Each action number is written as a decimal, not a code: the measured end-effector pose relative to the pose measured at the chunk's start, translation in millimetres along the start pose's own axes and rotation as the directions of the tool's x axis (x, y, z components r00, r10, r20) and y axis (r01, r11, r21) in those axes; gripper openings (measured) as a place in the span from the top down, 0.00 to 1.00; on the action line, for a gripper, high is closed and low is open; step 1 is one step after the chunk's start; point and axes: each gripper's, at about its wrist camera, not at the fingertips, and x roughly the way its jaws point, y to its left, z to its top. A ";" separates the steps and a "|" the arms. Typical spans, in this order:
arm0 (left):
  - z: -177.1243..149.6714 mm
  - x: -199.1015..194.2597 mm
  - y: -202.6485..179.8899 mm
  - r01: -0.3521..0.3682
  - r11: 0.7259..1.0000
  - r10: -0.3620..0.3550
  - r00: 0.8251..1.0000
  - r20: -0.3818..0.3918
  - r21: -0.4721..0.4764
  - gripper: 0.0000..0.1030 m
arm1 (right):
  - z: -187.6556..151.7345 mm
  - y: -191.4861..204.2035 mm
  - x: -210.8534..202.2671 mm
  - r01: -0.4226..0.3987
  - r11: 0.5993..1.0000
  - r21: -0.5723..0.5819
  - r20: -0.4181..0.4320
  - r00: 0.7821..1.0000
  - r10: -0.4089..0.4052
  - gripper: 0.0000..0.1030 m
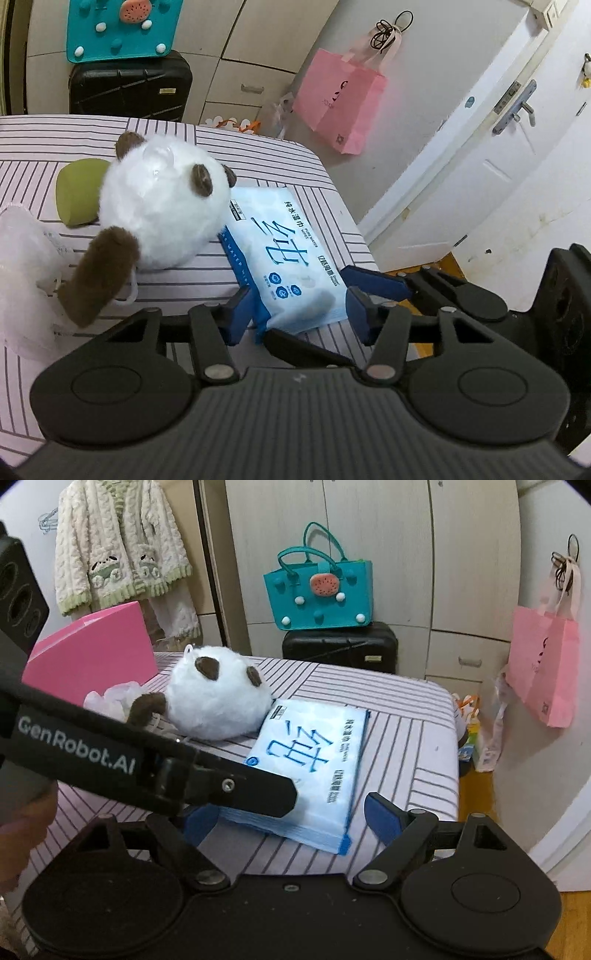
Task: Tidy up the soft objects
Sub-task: 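Grasp the white-and-blue wet-wipes pack with the left gripper while the right grips it too, then lift the wipes pack with both grippers and carry it toward the pink box, then lower the wipes pack into the box and open both grippers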
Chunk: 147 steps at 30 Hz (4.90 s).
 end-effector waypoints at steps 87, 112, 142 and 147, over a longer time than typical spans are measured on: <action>-38.3 -67.1 -44.0 -0.035 0.983 0.056 0.992 -0.112 0.181 0.60 | -29.5 81.8 -87.7 0.095 0.974 0.207 0.016 0.995 -0.100 0.44; -46.6 -227.3 -16.6 0.001 0.959 -0.006 1.000 0.016 0.282 0.61 | 30.1 180.2 -137.6 -0.118 0.992 -0.034 0.042 0.992 0.120 0.44; 26.0 -344.7 133.5 -0.115 0.993 0.113 0.992 0.054 0.040 0.61 | 154.7 280.0 -1.7 -0.565 0.819 -0.101 -0.216 0.816 0.537 0.44; 36.3 -327.8 155.2 -0.142 0.989 0.143 0.988 -0.053 0.037 0.61 | 153.8 280.7 31.5 -0.622 0.781 -0.058 -0.296 0.758 0.581 0.44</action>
